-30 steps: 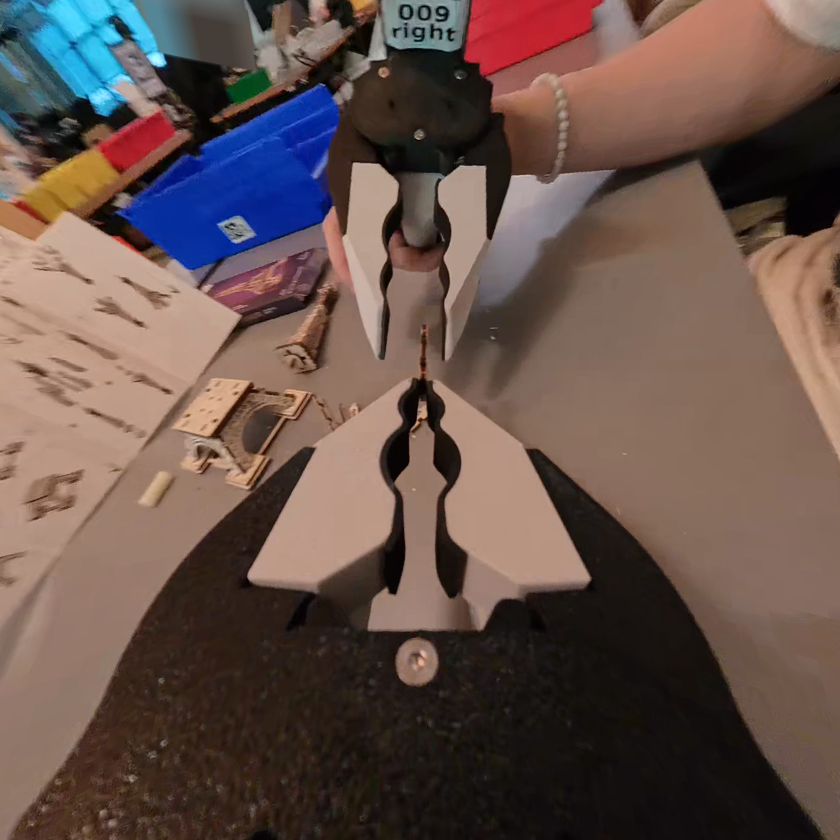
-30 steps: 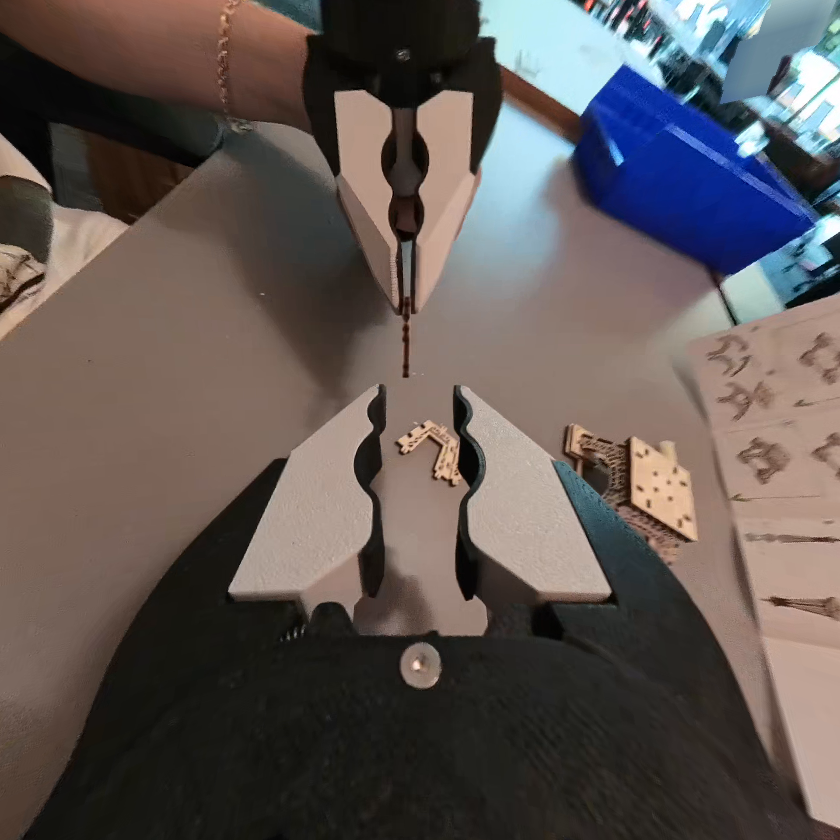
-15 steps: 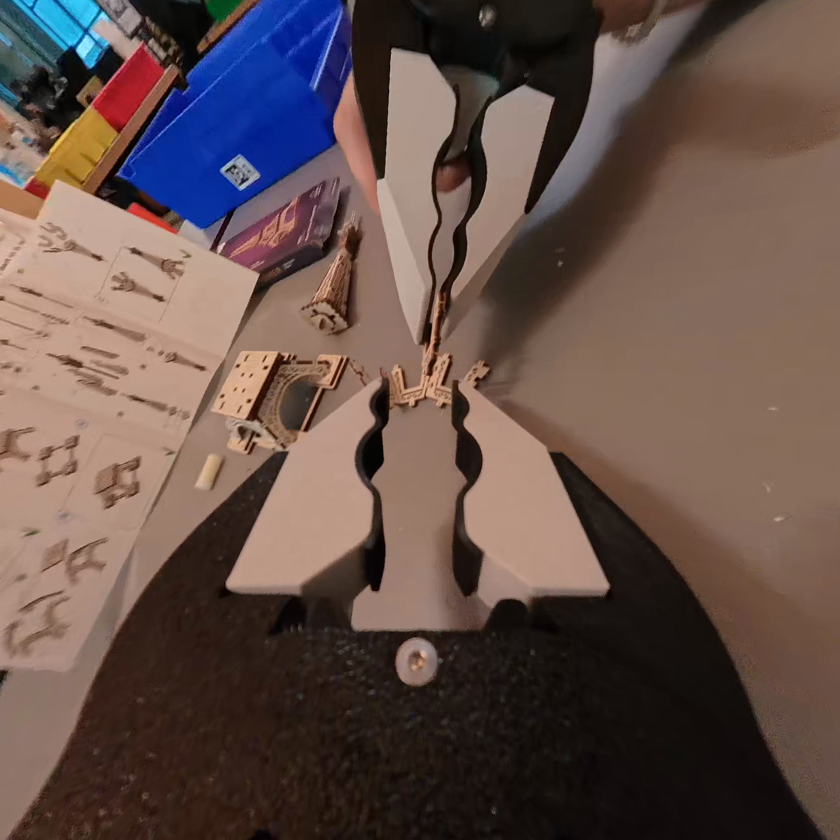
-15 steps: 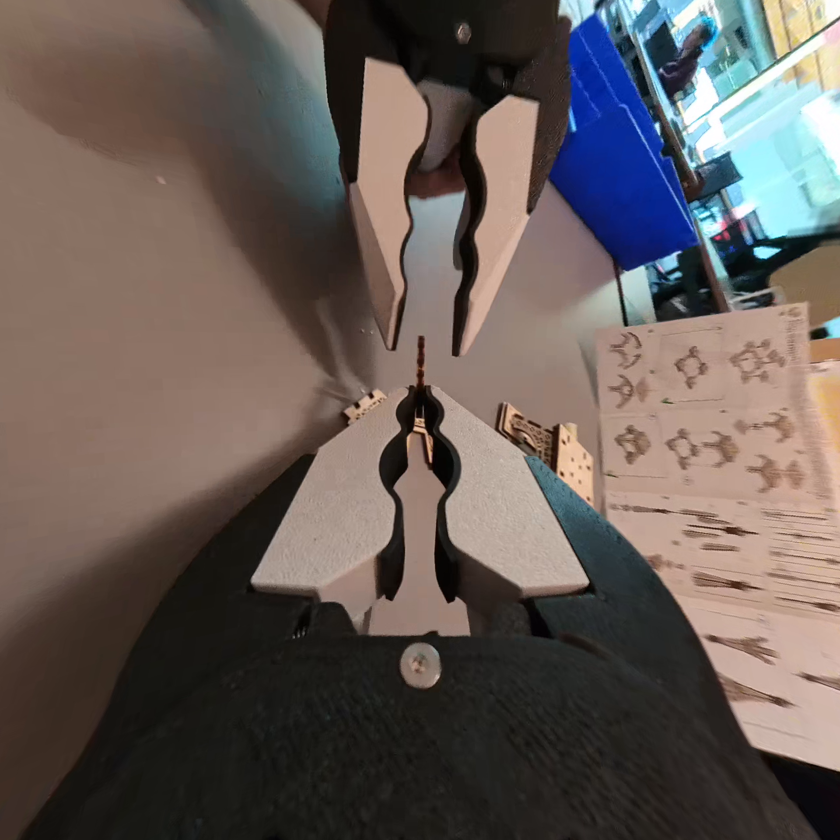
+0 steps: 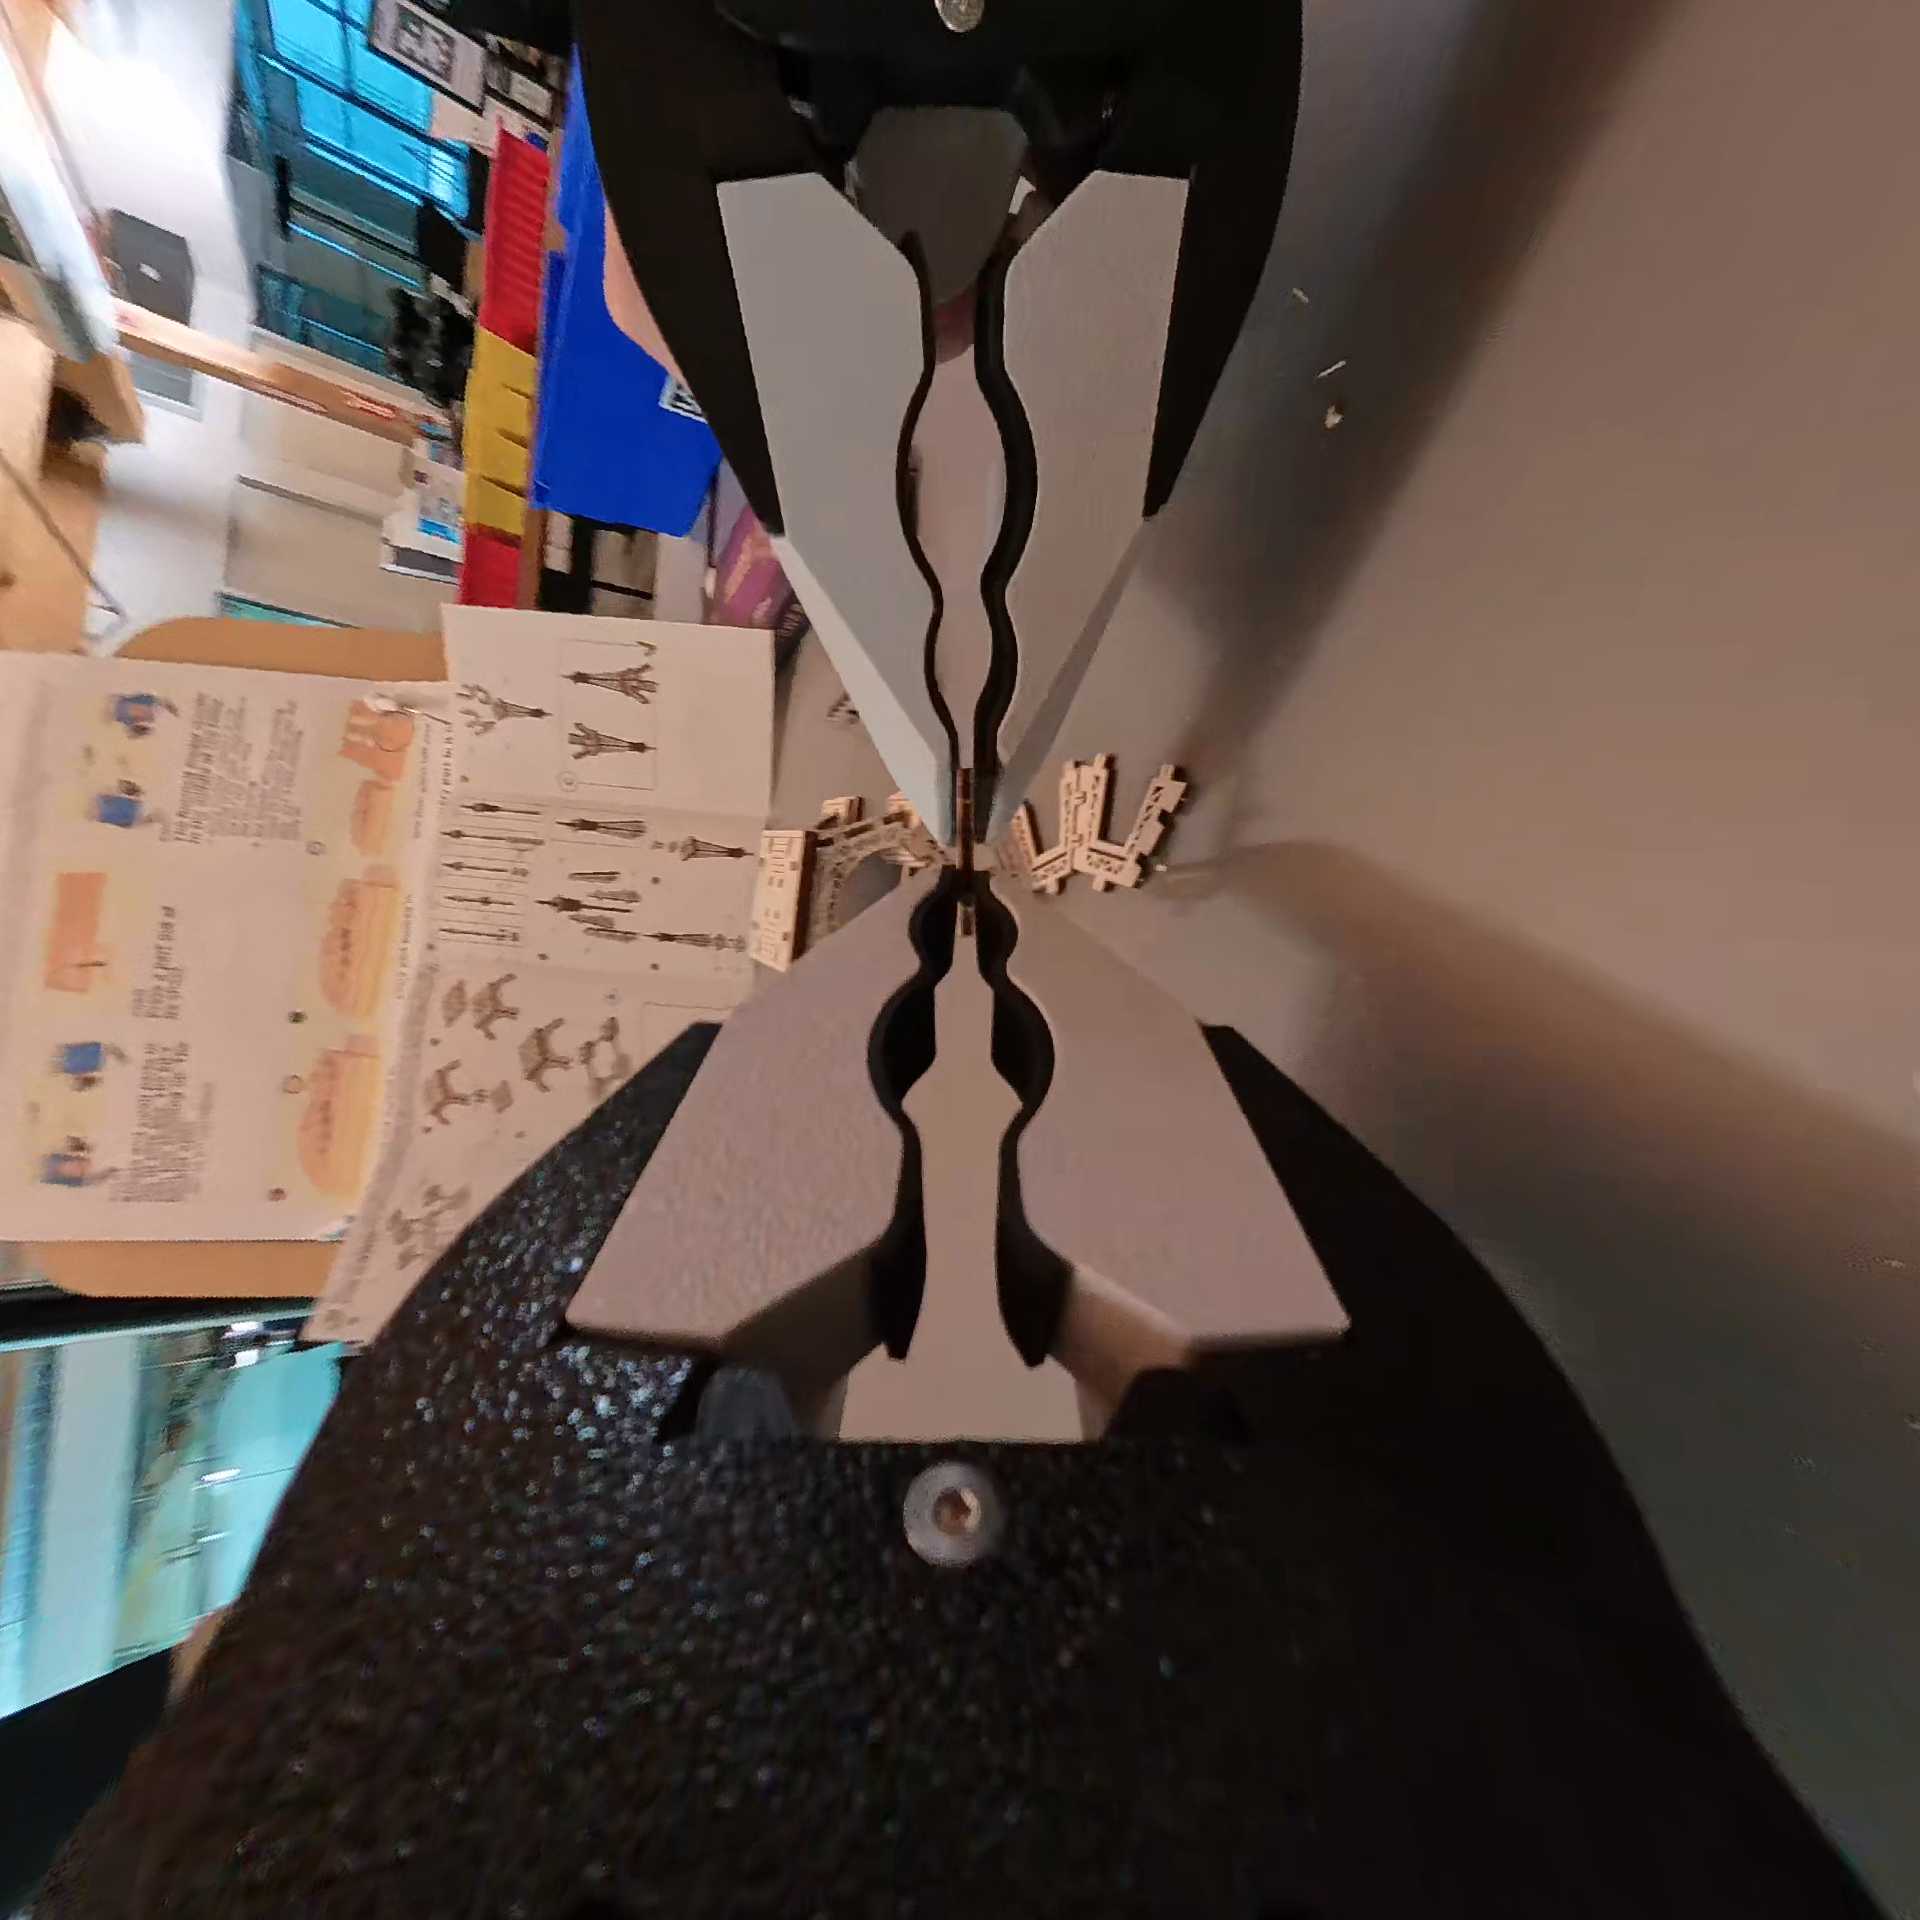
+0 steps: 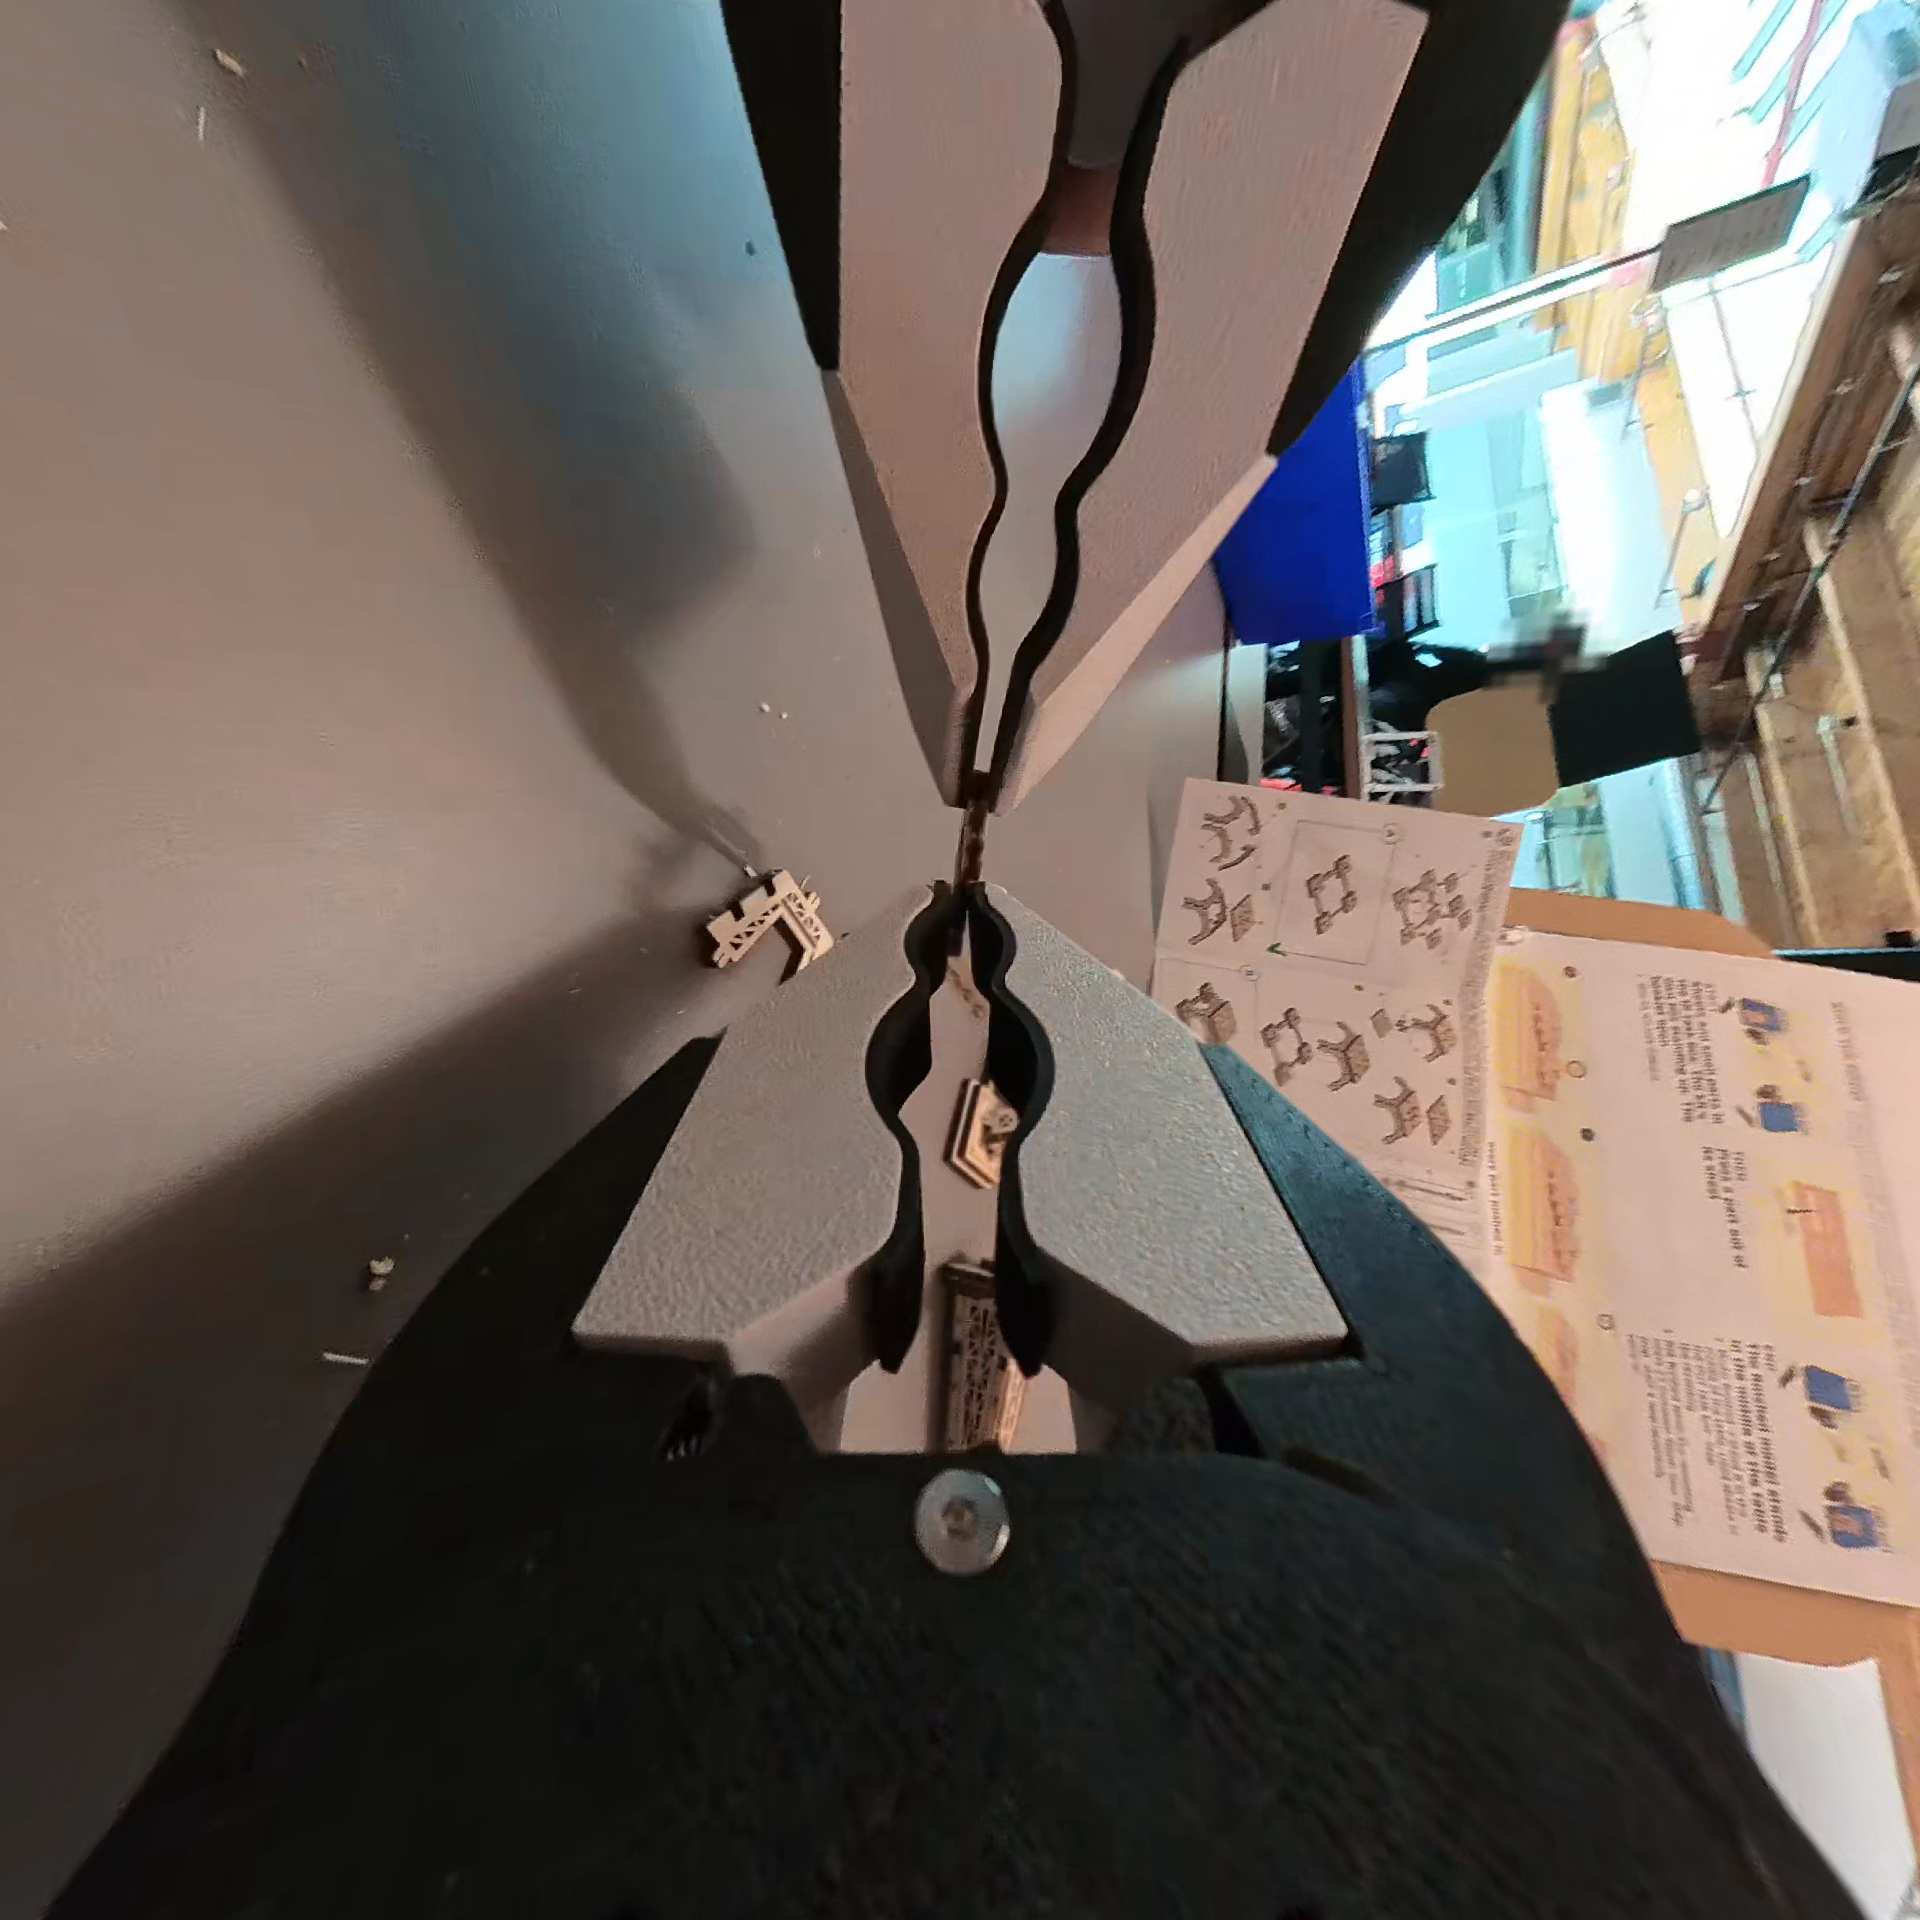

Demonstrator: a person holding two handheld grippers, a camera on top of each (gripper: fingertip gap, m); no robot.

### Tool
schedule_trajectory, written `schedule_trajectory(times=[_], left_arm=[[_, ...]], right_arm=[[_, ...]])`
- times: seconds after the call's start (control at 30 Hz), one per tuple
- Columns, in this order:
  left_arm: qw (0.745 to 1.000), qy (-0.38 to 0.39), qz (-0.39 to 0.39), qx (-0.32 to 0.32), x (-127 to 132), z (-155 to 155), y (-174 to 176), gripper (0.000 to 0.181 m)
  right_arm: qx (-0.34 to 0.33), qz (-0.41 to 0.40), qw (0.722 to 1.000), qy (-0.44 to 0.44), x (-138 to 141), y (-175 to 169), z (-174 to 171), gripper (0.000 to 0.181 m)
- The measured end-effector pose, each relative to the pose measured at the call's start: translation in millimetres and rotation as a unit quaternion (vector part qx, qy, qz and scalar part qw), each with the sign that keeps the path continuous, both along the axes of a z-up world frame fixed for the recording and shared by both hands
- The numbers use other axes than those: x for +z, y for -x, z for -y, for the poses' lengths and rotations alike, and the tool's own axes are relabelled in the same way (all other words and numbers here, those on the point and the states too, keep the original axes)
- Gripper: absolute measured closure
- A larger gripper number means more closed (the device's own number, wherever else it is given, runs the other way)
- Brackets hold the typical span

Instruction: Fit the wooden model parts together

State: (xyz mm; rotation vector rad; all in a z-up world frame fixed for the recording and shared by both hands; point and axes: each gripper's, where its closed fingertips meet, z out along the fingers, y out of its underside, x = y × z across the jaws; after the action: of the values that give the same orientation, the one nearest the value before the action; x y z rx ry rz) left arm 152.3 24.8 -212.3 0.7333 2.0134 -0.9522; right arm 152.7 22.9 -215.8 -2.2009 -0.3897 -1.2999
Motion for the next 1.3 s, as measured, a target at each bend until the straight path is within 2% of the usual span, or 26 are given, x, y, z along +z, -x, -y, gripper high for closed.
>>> schedule_trajectory(times=[0.1, 0.2, 0.27, 0.43, 0.57, 0.63, 0.7, 0.77, 0.8, 0.83, 0.87, 0.9, 0.93, 0.97, 1.0, 1.03, 1.07, 1.13, 1.17, 1.2, 1.23, 1.3], left_arm=[[0.996, 0.003, 0.092, -0.005, 9.7, -2.3, -0.3, 0.181], [0.975, -0.007, 0.222, -0.011, 20.4, -5.8, 0.8, 0.181], [0.962, -0.001, 0.273, -0.007, 25.9, -8.0, 2.3, 0.181], [0.939, 0.022, 0.343, 0.0, 38.6, -14.4, 5.8, 0.18], [0.935, 0.025, 0.353, -0.005, 41.5, -15.1, 8.6, 0.181], [0.942, 0.022, 0.336, -0.003, 39.0, -15.8, 7.2, 0.181], [0.963, 0.035, 0.265, 0.013, 34.7, -17.2, 3.1, 0.181], [0.989, 0.088, 0.102, 0.068, 36.9, -19.4, -7.5, 0.181], [0.989, 0.121, -0.008, 0.089, 38.3, -19.6, -10.9, 0.18], [0.97, 0.17, -0.128, 0.115, 43.9, -20.7, -16.0, 0.181], [0.93, 0.222, -0.26, 0.138, 49.5, -21.9, -21.0, 0.181], [0.864, 0.271, -0.398, 0.146, 55.5, -22.5, -24.2, 0.181], [0.776, 0.332, -0.519, 0.135, 67.2, -24.3, -28.1, 0.181], [0.682, 0.39, -0.611, 0.101, 82.0, -28.5, -32.3, 0.181], [0.599, 0.43, -0.671, 0.076, 90.6, -34.6, -38.8, 0.181], [0.542, 0.455, -0.704, 0.064, 92.0, -39.5, -44.7, 0.181], [0.502, 0.472, -0.723, 0.053, 91.3, -42.1, -47.5, 0.181], [0.435, 0.496, -0.751, 0.034, 89.0, -43.8, -47.5, 0.181], [0.41, 0.501, -0.762, 0.027, 87.0, -43.3, -46.6, 0.181], [0.396, 0.503, -0.768, 0.024, 84.8, -42.6, -45.9, 0.181], [0.392, 0.505, -0.769, 0.028, 81.4, -41.9, -45.9, 0.181], [0.4, 0.502, -0.766, 0.031, 78.4, -40.4, -44.4, 0.181]], right_arm=[[0.005, 0.021, 0.999, -0.025, 11.3, -0.1, -1.6, 0.18], [0.004, 0.03, 0.998, -0.05, 20.8, -1.4, 2.1, 0.176], [0.005, 0.026, 0.997, -0.071, 26.4, -1.5, 5.3, 0.17], [0.013, 0.063, 0.992, -0.108, 48.8, 0.3, 7.4, 0.172], [0.018, 0.071, 0.993, -0.091, 45.0, 1.5, 4.2, 0.171], [0.023, 0.053, 0.993, -0.102, 43.5, 3.0, 2.7, 0.172], [0.015, 0.025, 0.994, -0.109, 39.9, 0.0, 6.2, 0.173], [-0.003, -0.008, 0.991, -0.131, 38.2, -6.4, 13.6, 0.173], [-0.013, -0.025, 0.989, -0.148, 38.0, -10.3, 18.0, 0.174], [-0.023, -0.05, 0.985, -0.163, 35.3, -13.7, 22.6, 0.174], [-0.03, -0.073, 0.98, -0.181, 33.4, -16.6, 26.2, 0.174], [-0.034, -0.094, 0.974, -0.202, 32.6, -18.5, 29.2, 0.174], [-0.036, -0.113, 0.968, -0.222, 32.0, -19.7, 31.6, 0.175], [-0.037, -0.132, 0.962, -0.237, 31.4, -20.3, 33.5, 0.175], [-0.037, -0.147, 0.957, -0.247, 31.6, -19.8, 34.6, 0.175], [-0.034, -0.156, 0.953, -0.258, 32.8, -19.3, 35.0, 0.175], [-0.031, -0.165, 0.949, -0.267, 33.3, -18.5, 34.8, 0.176], [-0.025, -0.185, 0.943, -0.276, 32.4, -16.6, 33.0, 0.176], [-0.021, -0.189, 0.94, -0.283, 33.2, -15.6, 31.7, 0.176], [-0.015, -0.199, 0.936, -0.291, 34.5, -14.4, 30.0, 0.176], [-0.008, -0.214, 0.93, -0.3, 35.3, -11.7, 26.9, 0.175], [0.004, -0.233, 0.916, -0.326, 40.7, -8.1, 22.5, 0.174]])
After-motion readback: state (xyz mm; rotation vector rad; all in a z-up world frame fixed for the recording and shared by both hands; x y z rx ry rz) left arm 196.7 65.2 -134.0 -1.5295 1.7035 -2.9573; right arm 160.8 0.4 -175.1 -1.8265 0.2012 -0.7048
